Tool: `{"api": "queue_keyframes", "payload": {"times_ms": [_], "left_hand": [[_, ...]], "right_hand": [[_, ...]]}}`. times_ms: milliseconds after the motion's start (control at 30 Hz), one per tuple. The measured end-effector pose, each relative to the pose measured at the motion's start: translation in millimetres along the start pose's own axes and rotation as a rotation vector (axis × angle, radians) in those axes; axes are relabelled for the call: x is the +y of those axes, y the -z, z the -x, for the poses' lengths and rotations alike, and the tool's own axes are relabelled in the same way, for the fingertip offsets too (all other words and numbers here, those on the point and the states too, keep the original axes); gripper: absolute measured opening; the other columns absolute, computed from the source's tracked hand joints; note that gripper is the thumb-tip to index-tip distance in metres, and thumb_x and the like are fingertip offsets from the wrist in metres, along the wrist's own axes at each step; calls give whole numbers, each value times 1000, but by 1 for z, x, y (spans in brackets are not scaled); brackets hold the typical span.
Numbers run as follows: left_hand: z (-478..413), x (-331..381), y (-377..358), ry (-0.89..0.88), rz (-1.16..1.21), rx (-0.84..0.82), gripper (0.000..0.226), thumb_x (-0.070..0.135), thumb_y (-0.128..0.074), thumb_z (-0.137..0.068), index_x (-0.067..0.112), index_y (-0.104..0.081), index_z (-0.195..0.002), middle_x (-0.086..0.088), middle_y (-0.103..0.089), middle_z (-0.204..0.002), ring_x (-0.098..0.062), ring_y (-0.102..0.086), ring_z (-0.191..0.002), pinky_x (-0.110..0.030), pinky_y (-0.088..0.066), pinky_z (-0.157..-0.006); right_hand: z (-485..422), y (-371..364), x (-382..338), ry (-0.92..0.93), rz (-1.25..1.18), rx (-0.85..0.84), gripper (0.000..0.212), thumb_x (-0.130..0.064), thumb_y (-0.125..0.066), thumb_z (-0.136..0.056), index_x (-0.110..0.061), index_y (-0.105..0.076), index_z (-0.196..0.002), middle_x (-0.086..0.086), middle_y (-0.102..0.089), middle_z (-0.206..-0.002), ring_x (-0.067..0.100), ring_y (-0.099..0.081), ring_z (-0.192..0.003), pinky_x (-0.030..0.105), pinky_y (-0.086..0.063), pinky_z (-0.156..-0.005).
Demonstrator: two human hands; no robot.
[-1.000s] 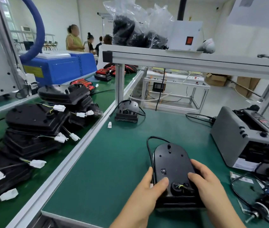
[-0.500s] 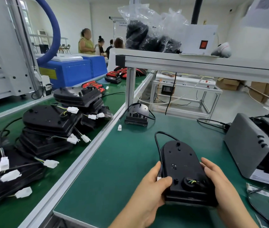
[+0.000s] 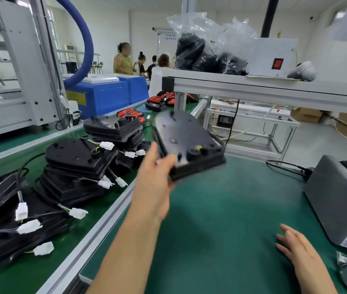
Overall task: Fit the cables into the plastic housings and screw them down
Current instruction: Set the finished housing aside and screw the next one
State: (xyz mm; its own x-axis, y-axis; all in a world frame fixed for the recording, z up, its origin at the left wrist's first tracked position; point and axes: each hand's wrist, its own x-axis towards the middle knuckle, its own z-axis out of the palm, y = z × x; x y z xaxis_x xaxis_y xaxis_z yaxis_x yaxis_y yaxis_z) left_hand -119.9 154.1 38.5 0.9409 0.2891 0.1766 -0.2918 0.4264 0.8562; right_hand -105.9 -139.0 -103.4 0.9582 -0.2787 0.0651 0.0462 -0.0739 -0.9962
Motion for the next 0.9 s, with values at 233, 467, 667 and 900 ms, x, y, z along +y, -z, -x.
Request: {"api": "queue_keyframes", "payload": {"times_ms": [233,467,667,900], "left_hand": [[-52,67,50,-383,-19,428,52,1,-45,-93,16,-38,-142,12,-72,-98,-5,-69,-84,-45,-56,-85],[-81,62,120,-276,-16,751,61,10,-48,-91,12,-26,-148,-5,-51,-138,-17,-65,-99,-41,-56,-85],[-89,46,149,-166,-20,817,60,15,-48,-91,12,-28,-147,-6,-54,-133,-13,-66,-78,-31,-59,-68],[-95,41,155,-115,-174,885,64,27,-45,-85,17,-29,-147,-6,-45,-143,-23,-59,-109,-45,-47,-98]], "right_hand": [[0,1,8,24,79,14,21,-19,-48,-98,-25,-67,-102,5,-61,-117,11,-62,-98,8,-47,-76],[3,-2,9,43,88,35,19,-14,-53,-96,-25,-69,-99,4,-61,-119,14,-62,-95,4,-46,-72],[5,-2,7,72,95,21,20,-12,-53,-95,-24,-69,-98,2,-61,-120,13,-61,-96,2,-44,-72],[6,-2,5,98,133,15,21,-9,-52,-95,-22,-69,-97,3,-61,-119,20,-60,-100,0,-43,-71]]}}
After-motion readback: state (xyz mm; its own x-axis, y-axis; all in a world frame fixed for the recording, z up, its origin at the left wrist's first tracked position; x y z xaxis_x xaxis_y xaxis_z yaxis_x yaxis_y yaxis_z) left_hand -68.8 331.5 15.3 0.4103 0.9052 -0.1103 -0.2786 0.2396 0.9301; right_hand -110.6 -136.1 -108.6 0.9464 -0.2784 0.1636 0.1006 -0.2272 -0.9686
